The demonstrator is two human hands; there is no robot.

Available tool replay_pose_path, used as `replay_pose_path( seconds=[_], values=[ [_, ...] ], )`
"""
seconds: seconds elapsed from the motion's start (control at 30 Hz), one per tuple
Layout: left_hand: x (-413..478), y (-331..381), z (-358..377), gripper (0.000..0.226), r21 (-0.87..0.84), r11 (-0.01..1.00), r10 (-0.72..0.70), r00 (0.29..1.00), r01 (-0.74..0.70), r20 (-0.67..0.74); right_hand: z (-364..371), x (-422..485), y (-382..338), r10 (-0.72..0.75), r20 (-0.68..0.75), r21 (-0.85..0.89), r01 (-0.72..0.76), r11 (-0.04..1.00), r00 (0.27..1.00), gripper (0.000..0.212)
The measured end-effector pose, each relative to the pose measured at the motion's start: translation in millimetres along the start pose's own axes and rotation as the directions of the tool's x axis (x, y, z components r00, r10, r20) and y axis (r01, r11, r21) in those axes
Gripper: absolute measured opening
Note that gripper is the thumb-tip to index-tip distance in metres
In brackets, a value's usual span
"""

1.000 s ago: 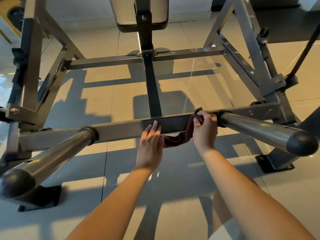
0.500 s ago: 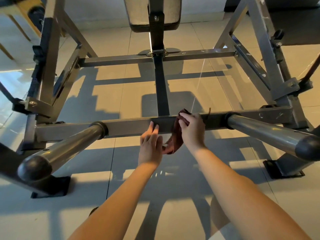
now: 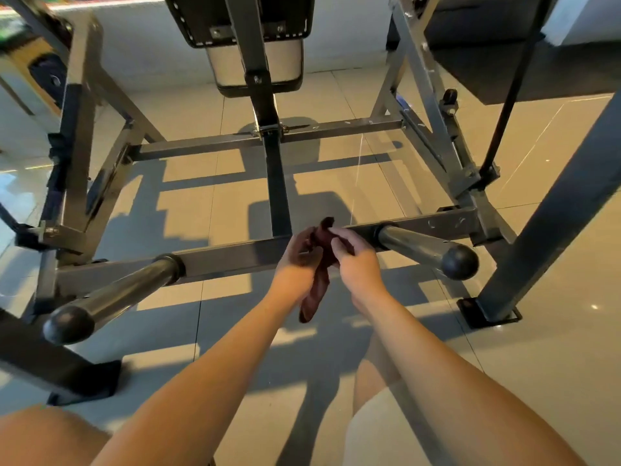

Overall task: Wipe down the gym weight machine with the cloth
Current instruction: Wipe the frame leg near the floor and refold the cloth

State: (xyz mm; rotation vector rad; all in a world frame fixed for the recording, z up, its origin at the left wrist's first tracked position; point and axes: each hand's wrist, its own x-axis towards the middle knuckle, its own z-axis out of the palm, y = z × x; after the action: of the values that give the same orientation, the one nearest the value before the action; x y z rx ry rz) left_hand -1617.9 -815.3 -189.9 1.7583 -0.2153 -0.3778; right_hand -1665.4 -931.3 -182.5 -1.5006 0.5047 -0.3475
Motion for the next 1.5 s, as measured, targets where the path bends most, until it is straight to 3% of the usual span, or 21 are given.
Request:
replay_pose_path(
  seconds=[0.13, 0.3, 0.5, 0.67, 0.77, 0.9, 1.0, 1.17, 1.3, 1.37, 1.5],
  values=[
    [0, 24, 0, 0.024, -0.09, 0.996, -0.015, 0.993, 0.004, -0.115, -2, 4, -22, -0.049, 0.057, -0.053, 0.052, 0.997, 0.997, 0.031],
    [7, 61, 11, 0.019, -0.163, 0.986, 0.013, 0.992, -0.034, -0.128, -12, 14, -52, -0.075, 0.079, -0.093, 0.083, 0.992, 0.994, 0.024],
    [19, 119, 46, 0.033, -0.259, 0.954, 0.128, 0.988, -0.148, -0.091, -38, 27, -112, -0.159, 0.075, -0.156, 0.169, 0.973, 0.984, 0.043],
    [24, 148, 84, 0.041, -0.172, 0.964, 0.208, 0.978, -0.201, 0.022, -93, 37, -134, -0.313, -0.024, -0.289, 0.294, 0.911, 0.949, 0.041],
    [28, 152, 111, 0.039, -0.04, 0.975, 0.224, 0.967, -0.221, 0.12, -133, 52, -130, -0.36, -0.153, -0.349, 0.291, 0.891, 0.92, 0.037],
    [45, 129, 138, 0.029, 0.165, 0.976, 0.104, 0.97, -0.142, 0.219, -175, 66, -94, -0.229, -0.218, -0.358, 0.141, 0.923, 0.949, 0.036],
    [75, 104, 157, 0.032, 0.387, 0.896, 0.085, 0.938, -0.22, 0.335, -195, 75, -61, -0.152, -0.321, -0.261, 0.067, 0.963, 0.935, 0.034],
    [119, 76, 181, 0.028, 0.456, 0.868, -0.055, 0.874, -0.197, 0.483, -210, 95, -4, -0.082, -0.436, -0.212, -0.014, 0.977, 0.896, 0.03],
    [146, 62, 195, 0.026, 0.495, 0.831, -0.069, 0.836, -0.254, 0.544, -197, 115, 33, -0.126, -0.312, -0.401, -0.01, 0.916, 0.942, 0.025],
    [155, 56, 198, 0.028, 0.521, 0.803, -0.053, 0.837, -0.288, 0.545, -184, 122, 53, -0.188, -0.192, -0.521, 0.062, 0.851, 0.963, 0.039],
    [163, 46, 197, 0.029, 0.452, 0.857, -0.012, 0.867, -0.248, 0.498, -176, 130, 63, -0.272, -0.203, -0.6, 0.1, 0.794, 0.94, 0.034]
  ],
)
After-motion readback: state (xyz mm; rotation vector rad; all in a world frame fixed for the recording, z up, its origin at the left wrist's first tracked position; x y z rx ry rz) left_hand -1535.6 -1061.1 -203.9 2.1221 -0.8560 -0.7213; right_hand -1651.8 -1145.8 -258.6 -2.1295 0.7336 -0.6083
